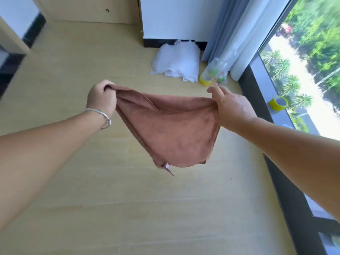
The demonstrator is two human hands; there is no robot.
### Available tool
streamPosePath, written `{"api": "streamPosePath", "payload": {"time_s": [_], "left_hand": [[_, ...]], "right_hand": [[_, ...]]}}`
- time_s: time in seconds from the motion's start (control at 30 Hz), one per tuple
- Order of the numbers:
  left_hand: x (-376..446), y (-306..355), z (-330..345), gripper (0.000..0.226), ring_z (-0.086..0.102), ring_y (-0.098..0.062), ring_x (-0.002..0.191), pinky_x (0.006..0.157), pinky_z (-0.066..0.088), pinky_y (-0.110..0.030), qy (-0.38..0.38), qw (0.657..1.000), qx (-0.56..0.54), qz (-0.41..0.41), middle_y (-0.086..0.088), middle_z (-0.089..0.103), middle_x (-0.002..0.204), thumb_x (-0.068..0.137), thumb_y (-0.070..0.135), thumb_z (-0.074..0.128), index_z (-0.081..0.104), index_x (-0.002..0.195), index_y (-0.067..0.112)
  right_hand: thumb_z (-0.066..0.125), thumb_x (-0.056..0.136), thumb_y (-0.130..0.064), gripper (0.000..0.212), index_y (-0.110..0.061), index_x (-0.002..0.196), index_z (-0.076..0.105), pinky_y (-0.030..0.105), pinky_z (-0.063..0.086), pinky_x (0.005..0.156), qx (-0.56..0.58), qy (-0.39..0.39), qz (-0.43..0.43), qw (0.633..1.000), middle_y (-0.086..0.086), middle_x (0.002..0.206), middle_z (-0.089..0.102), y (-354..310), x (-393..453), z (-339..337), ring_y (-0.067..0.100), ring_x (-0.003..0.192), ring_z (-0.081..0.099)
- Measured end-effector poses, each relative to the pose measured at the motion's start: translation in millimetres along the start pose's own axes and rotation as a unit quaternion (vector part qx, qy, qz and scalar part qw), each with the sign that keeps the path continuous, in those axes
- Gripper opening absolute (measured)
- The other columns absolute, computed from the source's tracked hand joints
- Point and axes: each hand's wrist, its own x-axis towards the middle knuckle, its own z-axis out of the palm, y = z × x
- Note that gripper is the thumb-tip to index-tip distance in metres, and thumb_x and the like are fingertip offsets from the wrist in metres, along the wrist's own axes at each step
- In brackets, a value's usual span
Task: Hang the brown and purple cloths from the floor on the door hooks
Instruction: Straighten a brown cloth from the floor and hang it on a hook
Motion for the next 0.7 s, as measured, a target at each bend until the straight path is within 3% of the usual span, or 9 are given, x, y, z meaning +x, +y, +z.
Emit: {"api": "streamPosePath", "payload": {"time_s": [0.07,0.17,0.27,0.37,0.47,0.57,0.63,0.7], "left_hand": [[11.5,17.0,-24.4,0.028,0.050,-0.019,0.079,0.063,0.037,-0.025,0.013,0.999,-0.031,-0.005,0.001,0.058,0.078,0.080,0.002,0.040,0.063,0.086,0.018],[12.3,24.7,-52.8,0.030,0.047,-0.012,0.065,0.051,0.034,-0.011,0.011,0.999,-0.034,0.023,0.010,0.052,0.068,0.079,-0.001,0.041,0.057,0.073,0.023],[-6.8,8.6,-68.0,0.026,0.047,-0.011,0.060,0.046,0.033,-0.009,-0.019,0.996,0.026,0.079,0.006,0.055,0.067,0.081,-0.002,0.050,0.056,0.070,0.021],[-41.6,-34.1,-74.0,0.023,0.056,-0.023,0.066,0.057,0.040,-0.012,-0.111,0.984,0.091,0.106,0.001,0.061,0.071,0.079,-0.002,0.061,0.058,0.079,0.021],[-97.1,-89.6,-71.1,0.038,0.065,-0.024,0.075,0.073,0.049,-0.028,-0.241,0.955,0.154,0.080,0.000,0.067,0.079,0.075,-0.006,0.062,0.064,0.090,0.029],[-157.2,-145.5,-60.4,0.044,0.064,-0.016,0.077,0.073,0.050,-0.030,-0.316,0.924,0.205,0.059,0.010,0.068,0.079,0.071,-0.005,0.061,0.069,0.080,0.038],[-192.0,-177.3,-49.6,0.037,0.062,-0.015,0.072,0.067,0.048,-0.030,-0.346,0.914,0.210,0.016,0.011,0.066,0.070,0.072,0.002,0.061,0.066,0.066,0.038],[-223.7,-203.9,-40.4,0.015,0.059,-0.019,0.067,0.063,0.046,-0.030,-0.348,0.916,0.190,-0.066,0.006,0.064,0.063,0.073,0.019,0.058,0.067,0.064,0.028]], "right_hand": [[0.047,0.082,-0.005,0.045,-0.020,0.125,0.046,0.038,0.045,0.066,0.028,0.033,-0.006,0.999,0.009,0.117,0.058,-9.2,14.0,-24.6,0.040,0.079,0.059],[0.045,0.083,-0.006,0.038,-0.019,0.118,0.049,0.038,0.046,0.067,0.060,0.042,-0.022,0.997,0.011,0.106,0.063,-18.6,17.5,-43.7,0.035,0.078,0.057],[0.044,0.086,-0.006,0.038,-0.023,0.120,0.046,0.036,0.047,0.067,0.054,-0.020,-0.047,0.997,0.008,0.106,0.064,-22.6,0.9,-35.8,0.033,0.079,0.057],[0.042,0.085,-0.001,0.049,-0.032,0.122,0.037,0.034,0.045,0.065,0.039,-0.125,-0.071,0.989,0.000,0.113,0.060,-29.0,-33.3,-3.1,0.027,0.075,0.054],[0.041,0.085,0.000,0.056,-0.036,0.127,0.031,0.037,0.048,0.067,0.038,-0.214,-0.095,0.971,-0.004,0.120,0.053,-45.6,-80.9,47.6,0.029,0.084,0.060],[0.038,0.083,-0.004,0.055,-0.038,0.126,0.031,0.032,0.040,0.065,0.044,-0.277,-0.098,0.955,-0.004,0.121,0.057,-58.7,-136.0,107.0,0.031,0.091,0.061],[0.038,0.084,-0.009,0.046,-0.037,0.121,0.036,0.031,0.038,0.067,0.080,-0.305,-0.076,0.946,-0.002,0.115,0.062,-62.7,-170.5,139.2,0.032,0.093,0.059],[0.038,0.086,-0.012,0.038,-0.035,0.115,0.046,0.031,0.038,0.069,0.128,-0.333,-0.055,0.933,0.000,0.110,0.066,-64.9,-198.7,163.5,0.030,0.095,0.058]]}}
